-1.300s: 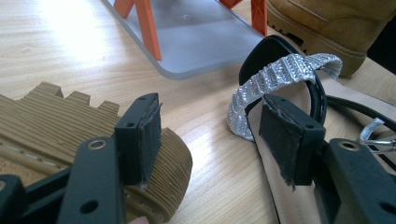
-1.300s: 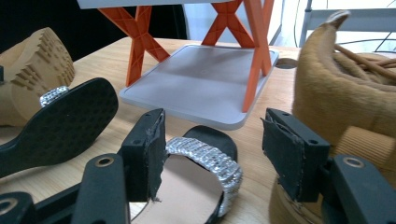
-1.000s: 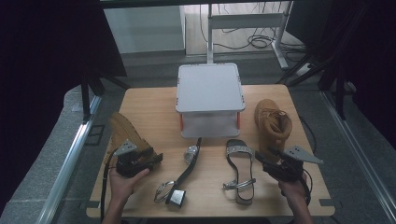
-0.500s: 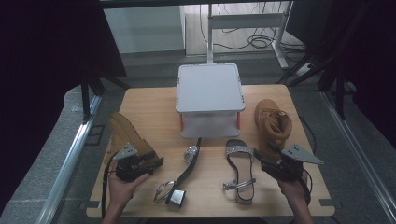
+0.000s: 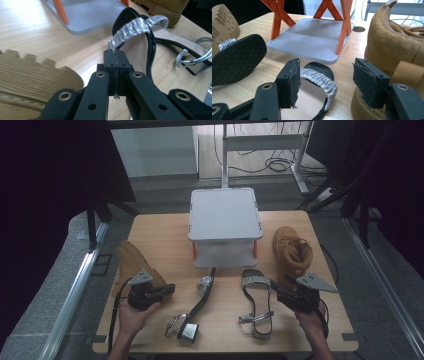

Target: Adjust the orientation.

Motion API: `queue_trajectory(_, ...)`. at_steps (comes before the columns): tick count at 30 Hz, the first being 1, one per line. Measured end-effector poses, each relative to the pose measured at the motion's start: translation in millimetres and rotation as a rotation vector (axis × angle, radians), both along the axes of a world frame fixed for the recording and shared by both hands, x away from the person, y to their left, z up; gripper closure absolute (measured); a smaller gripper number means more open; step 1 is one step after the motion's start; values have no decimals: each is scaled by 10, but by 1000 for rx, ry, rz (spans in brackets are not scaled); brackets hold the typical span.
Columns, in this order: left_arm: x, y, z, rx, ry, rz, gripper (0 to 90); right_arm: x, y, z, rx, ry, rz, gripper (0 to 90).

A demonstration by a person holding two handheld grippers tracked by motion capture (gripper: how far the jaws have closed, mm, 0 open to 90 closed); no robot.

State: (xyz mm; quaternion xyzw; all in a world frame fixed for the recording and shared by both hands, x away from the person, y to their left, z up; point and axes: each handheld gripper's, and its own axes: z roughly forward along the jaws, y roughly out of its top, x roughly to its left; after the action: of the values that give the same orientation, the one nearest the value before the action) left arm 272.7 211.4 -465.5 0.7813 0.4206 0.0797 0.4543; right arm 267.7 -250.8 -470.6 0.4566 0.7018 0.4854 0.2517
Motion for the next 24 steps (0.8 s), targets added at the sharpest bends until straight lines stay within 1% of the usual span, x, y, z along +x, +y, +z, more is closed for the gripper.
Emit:
queue_trajectory(2,-21,-42,-17,13,9,-2,893,-31,-2,-15,-2,0,1,392)
queue_trajectory(4,-48,-80,-29,13,17,-5,893,-58,-16,-11,6,-1,6,392)
queue_trajectory(7,-78,-138,-51,18,27,-13,894,-93,-47,5,18,-3,-1,393)
queue_trajectory(8,-80,-158,-55,19,29,-19,894,-104,-57,4,16,-2,-4,394)
queue_trajectory(9,-78,-195,-72,34,30,-33,894,-117,-69,11,16,-1,-14,395)
queue_trajectory(12,-83,-215,-92,41,37,-42,894,-116,-64,36,12,-9,-17,394)
queue_trajectory(14,-86,-227,-113,34,45,-47,894,-108,-49,50,11,-13,-15,394)
queue_trajectory(18,-67,-259,-155,31,60,-58,894,-72,-21,1,-1,-1,-13,394)
queue_trajectory(19,-63,-271,-162,30,62,-61,895,-57,-7,-28,-6,12,-10,394)
queue_trajectory(24,-50,-336,-185,13,76,-82,895,-53,2,-56,-10,21,-5,393)
